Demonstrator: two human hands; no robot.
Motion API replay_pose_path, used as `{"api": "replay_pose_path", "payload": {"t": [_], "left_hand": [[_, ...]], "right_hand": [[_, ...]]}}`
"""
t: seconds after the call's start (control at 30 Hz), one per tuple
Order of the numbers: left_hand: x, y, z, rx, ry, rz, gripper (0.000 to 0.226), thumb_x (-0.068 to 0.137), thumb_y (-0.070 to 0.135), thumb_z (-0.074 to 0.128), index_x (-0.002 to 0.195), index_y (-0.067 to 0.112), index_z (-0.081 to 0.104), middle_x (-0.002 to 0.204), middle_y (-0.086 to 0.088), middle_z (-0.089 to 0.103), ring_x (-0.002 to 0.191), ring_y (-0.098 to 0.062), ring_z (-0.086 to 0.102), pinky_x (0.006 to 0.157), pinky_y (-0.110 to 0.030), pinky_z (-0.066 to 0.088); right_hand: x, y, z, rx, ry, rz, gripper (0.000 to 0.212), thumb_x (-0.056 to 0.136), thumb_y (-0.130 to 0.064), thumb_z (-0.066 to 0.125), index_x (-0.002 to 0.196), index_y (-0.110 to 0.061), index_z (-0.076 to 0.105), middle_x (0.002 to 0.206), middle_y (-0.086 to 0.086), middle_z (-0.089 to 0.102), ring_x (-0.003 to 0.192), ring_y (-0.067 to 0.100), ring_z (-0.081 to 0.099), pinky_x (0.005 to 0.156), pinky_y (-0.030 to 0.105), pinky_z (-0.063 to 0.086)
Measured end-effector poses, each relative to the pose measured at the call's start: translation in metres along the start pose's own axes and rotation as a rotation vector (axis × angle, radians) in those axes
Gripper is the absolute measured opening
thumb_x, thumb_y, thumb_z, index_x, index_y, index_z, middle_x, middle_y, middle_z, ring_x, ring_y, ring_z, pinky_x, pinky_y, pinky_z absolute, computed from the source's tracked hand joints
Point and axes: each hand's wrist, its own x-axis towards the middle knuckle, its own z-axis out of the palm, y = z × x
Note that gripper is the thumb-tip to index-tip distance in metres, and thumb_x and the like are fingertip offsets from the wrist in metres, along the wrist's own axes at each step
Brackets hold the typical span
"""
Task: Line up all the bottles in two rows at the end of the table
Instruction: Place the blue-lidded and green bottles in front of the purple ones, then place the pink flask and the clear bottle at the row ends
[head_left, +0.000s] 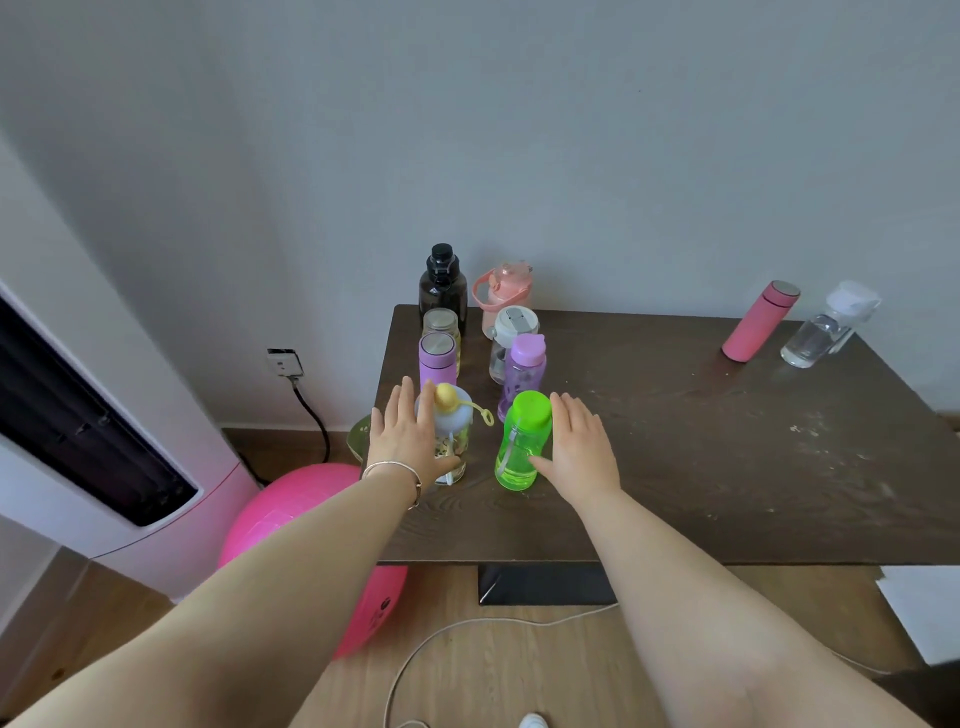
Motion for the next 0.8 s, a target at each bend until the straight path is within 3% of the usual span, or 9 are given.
{"api": "replay_pose_path", "payload": {"t": [0.17, 0.4, 0.8], "left_hand": [[-0.002, 0.010, -0.019, 0.168, 0.006, 0.071, 0.102, 0.087, 0.062, 0.053, 0.156, 0.020, -0.008, 0.164, -0.017, -0.009, 0.152, -0.033, -0.004, 0.120, -0.054, 0.009], [-0.002, 0.053, -0.039, 0.167, 0.051, 0.177, 0.102, 0.088, 0.061, 0.054, 0.157, 0.018, -0.006, 0.165, -0.015, -0.008, 0.153, -0.031, -0.003, 0.122, -0.052, 0.009], [0.005, 0.208, -0.031, 0.297, -0.004, 0.307, 0.094, 0.092, 0.058, 0.049, 0.157, 0.019, -0.006, 0.165, -0.014, -0.006, 0.152, -0.033, -0.006, 0.121, -0.054, 0.007]], "right_hand": [[-0.015, 0.009, -0.021, -0.128, 0.017, 0.047, 0.087, 0.088, -0.054, 0.062, 0.154, -0.011, 0.024, 0.160, 0.010, 0.028, 0.149, 0.028, 0.019, 0.121, 0.048, 0.018], [-0.028, 0.038, -0.048, -0.148, 0.027, 0.127, 0.072, 0.094, -0.053, 0.053, 0.150, -0.013, 0.033, 0.160, 0.008, 0.027, 0.151, 0.026, 0.014, 0.122, 0.047, 0.011], [-0.062, 0.177, -0.097, -0.131, -0.003, 0.203, 0.072, 0.097, -0.051, 0.050, 0.155, -0.021, 0.020, 0.163, 0.007, 0.018, 0.152, 0.027, 0.007, 0.122, 0.049, 0.009]]}}
